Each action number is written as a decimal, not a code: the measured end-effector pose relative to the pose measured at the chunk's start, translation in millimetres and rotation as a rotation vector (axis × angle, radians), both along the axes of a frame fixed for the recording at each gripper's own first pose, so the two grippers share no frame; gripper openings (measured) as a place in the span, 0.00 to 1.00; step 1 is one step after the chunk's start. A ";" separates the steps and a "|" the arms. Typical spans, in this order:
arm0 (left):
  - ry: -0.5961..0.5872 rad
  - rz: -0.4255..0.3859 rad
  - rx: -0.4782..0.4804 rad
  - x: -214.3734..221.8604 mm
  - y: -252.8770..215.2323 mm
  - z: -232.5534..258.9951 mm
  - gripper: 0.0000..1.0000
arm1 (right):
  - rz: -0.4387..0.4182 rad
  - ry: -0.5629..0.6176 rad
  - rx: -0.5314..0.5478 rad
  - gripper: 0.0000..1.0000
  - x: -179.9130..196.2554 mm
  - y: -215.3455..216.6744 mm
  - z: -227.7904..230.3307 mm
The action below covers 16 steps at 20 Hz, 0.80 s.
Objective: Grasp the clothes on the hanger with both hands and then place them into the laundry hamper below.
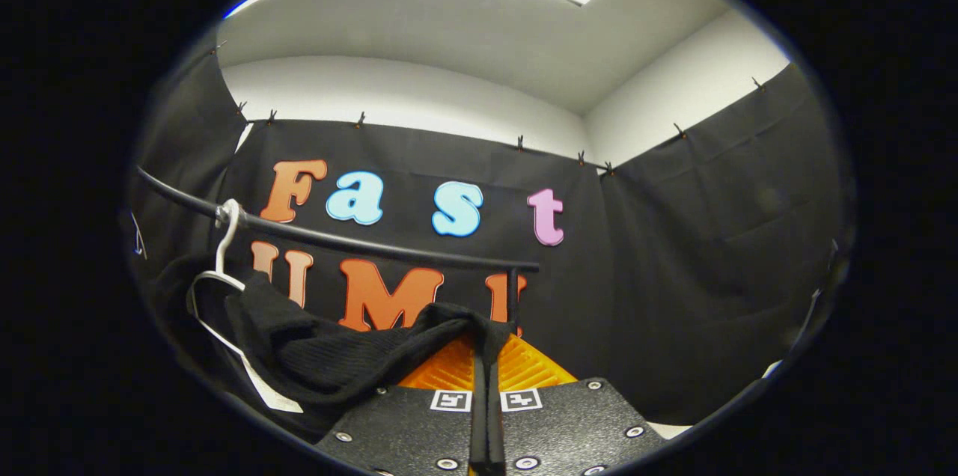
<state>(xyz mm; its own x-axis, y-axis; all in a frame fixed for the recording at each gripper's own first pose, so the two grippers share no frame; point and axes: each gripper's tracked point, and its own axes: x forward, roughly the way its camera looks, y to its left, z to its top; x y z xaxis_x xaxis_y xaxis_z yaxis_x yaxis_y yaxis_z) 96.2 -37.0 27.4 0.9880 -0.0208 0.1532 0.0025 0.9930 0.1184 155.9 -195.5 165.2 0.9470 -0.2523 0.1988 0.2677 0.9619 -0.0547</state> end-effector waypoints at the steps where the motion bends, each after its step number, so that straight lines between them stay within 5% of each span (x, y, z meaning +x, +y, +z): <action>1: -0.011 0.002 -0.002 1.0 0.8 5.0 0.14 | 0.001 0.019 0.006 0.00 3.9 -2.4 -12.9; 4: -0.046 0.011 0.008 15.9 12.3 29.6 0.14 | 0.017 0.085 0.022 0.00 12.7 -2.5 -46.0; 10: -0.093 0.153 0.002 69.6 75.5 70.0 0.14 | 0.052 0.112 0.092 0.00 15.7 -4.6 -62.3; 16: -0.034 0.220 0.007 108.7 110.5 59.3 0.14 | 0.032 0.159 0.098 0.00 24.8 -17.8 -76.6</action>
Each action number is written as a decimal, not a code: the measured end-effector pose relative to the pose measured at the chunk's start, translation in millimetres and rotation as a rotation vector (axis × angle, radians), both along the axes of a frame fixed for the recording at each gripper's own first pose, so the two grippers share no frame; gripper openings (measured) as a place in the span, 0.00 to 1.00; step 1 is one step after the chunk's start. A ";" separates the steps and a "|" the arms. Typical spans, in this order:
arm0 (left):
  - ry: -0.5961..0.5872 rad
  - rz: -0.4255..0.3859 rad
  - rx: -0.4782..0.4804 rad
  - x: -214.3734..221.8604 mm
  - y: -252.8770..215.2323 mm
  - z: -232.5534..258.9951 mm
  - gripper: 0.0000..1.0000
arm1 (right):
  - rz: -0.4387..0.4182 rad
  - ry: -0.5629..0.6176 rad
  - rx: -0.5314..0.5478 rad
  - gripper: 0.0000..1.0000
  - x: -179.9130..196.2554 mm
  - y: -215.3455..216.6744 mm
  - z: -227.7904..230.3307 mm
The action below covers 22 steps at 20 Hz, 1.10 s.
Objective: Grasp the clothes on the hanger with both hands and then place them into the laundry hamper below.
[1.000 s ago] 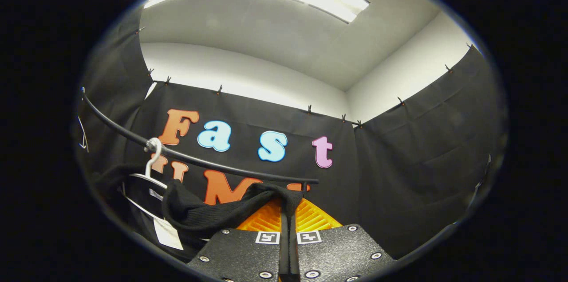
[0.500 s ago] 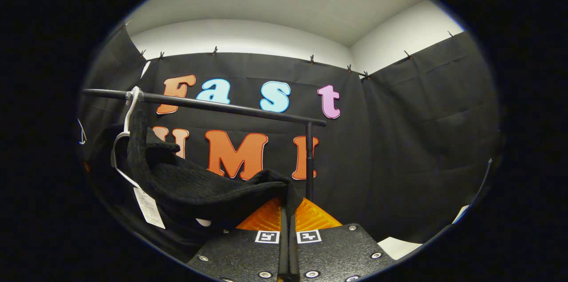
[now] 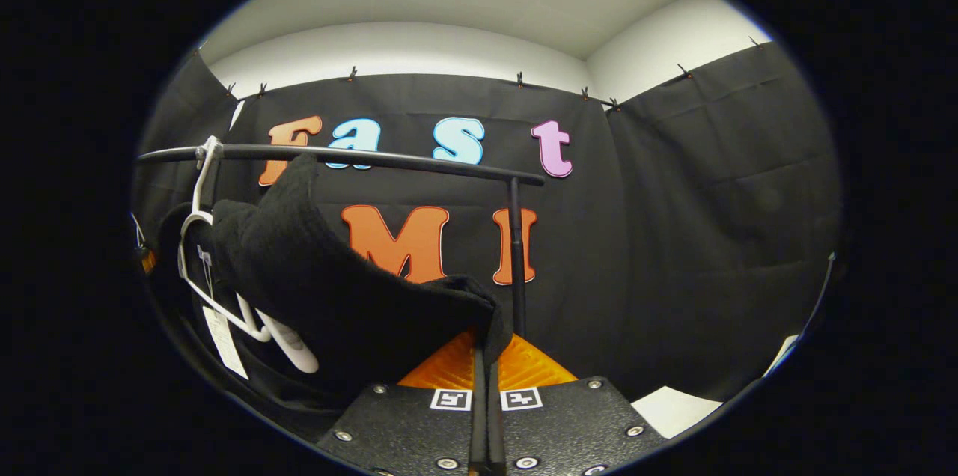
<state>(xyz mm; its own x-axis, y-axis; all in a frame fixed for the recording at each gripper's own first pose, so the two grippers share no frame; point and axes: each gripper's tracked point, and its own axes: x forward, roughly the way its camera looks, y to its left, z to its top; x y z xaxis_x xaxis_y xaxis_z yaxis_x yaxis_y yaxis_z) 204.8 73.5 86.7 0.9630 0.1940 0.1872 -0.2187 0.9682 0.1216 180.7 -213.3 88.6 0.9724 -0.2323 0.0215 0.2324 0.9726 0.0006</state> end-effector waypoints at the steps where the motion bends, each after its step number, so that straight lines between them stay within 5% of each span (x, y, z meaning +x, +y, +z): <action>1: 0.010 0.001 0.008 6.7 -0.4 -3.8 0.14 | -0.002 -0.002 -0.002 0.00 0.2 0.7 -0.9; 12: 0.006 0.080 0.036 47.5 8.0 21.6 0.14 | 0.006 0.040 0.024 0.00 6.0 -3.7 -22.6; 22: 0.071 0.078 0.006 27.4 25.1 -44.1 0.14 | 0.126 0.117 0.015 0.00 -4.8 71.5 -98.5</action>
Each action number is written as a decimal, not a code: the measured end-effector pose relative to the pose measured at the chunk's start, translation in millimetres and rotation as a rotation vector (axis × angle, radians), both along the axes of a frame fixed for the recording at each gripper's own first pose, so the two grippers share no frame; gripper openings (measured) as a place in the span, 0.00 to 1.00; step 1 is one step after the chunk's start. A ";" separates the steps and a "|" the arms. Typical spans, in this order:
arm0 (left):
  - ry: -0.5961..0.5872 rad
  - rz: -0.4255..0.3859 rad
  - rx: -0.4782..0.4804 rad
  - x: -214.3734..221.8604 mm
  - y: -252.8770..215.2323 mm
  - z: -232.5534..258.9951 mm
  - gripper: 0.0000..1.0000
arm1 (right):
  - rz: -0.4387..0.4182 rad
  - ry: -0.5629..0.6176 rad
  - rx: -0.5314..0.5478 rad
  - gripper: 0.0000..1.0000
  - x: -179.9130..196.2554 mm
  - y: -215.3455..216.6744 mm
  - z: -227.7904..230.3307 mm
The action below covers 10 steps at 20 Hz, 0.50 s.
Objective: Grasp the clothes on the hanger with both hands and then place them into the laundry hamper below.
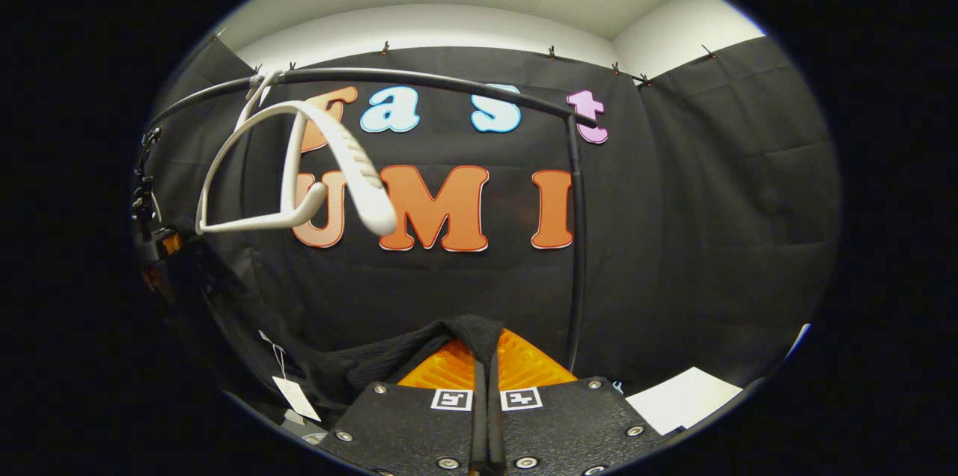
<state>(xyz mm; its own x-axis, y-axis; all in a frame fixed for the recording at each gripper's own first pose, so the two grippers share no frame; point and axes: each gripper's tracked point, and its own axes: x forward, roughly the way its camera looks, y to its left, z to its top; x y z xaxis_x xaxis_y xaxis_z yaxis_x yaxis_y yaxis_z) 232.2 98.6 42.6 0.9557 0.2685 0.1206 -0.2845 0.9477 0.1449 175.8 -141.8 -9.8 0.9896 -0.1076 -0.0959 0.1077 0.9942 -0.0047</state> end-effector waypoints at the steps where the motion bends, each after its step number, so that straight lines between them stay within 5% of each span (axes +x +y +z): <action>1: 0.012 0.008 -0.003 -8.1 5.6 -7.6 0.14 | 0.008 0.013 0.011 0.00 -2.4 5.7 -6.8; 10: 0.063 0.035 -0.011 -67.5 25.0 -16.9 0.14 | 0.137 0.001 0.019 0.00 -41.3 86.1 -4.3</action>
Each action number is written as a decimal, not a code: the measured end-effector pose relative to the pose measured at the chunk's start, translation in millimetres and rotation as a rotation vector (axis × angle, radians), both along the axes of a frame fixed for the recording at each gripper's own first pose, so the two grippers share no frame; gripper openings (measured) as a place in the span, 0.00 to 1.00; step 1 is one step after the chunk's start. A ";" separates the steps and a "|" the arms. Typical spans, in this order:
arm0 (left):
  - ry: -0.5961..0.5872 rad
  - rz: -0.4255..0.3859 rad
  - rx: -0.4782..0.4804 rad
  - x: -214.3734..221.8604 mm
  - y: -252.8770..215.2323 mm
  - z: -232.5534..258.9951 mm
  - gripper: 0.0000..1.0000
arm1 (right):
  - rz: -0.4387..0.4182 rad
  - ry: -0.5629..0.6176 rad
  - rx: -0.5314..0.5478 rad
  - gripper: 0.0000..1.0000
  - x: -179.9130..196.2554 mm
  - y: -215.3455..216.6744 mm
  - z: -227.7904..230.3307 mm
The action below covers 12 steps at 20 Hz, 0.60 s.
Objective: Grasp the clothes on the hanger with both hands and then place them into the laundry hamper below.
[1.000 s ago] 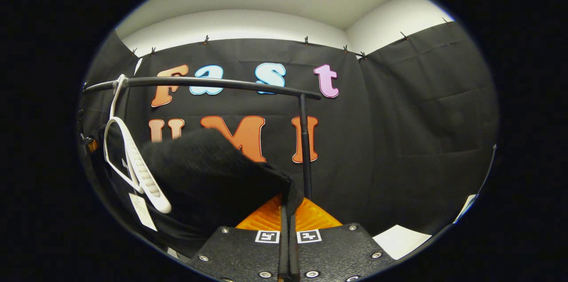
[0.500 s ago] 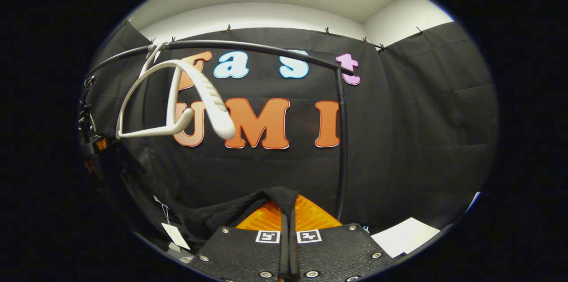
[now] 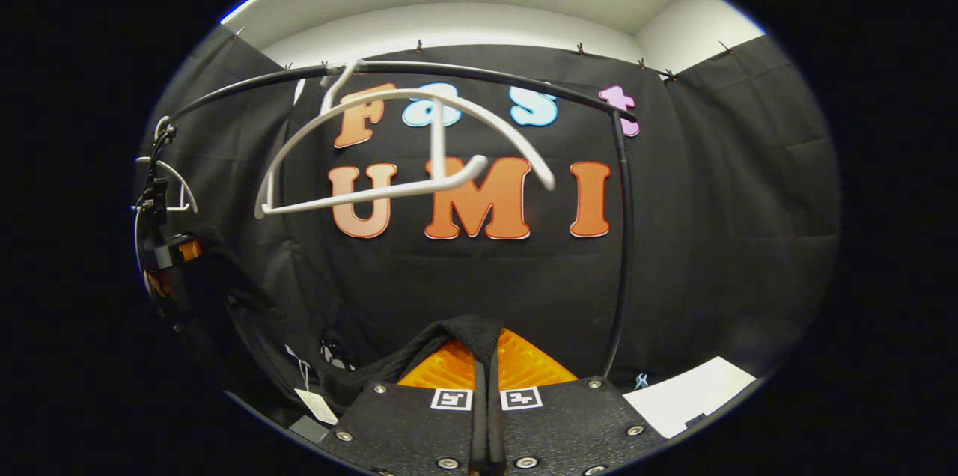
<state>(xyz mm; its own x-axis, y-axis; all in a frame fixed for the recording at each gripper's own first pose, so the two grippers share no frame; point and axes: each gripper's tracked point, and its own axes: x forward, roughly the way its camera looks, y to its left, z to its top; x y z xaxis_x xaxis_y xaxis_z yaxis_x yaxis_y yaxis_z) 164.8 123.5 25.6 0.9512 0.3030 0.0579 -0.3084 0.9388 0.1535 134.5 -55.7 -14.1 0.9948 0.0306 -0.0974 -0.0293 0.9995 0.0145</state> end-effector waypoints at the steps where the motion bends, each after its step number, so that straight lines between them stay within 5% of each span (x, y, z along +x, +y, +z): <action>1: 0.003 -0.005 0.000 -6.1 -2.3 -0.8 0.14 | 0.020 -0.004 0.006 0.00 -4.9 13.2 1.8; 12: 0.096 -0.098 -0.009 -68.3 -38.6 -52.7 0.14 | 0.216 0.046 0.008 0.00 -30.8 120.8 -35.3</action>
<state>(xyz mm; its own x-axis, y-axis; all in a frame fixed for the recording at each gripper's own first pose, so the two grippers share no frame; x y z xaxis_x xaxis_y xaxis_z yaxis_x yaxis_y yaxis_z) 96.4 84.9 -27.1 0.9773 0.2084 -0.0373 -0.1993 0.9651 0.1698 103.7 65.1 -49.4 0.9595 0.2433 -0.1418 -0.2417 0.9699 0.0286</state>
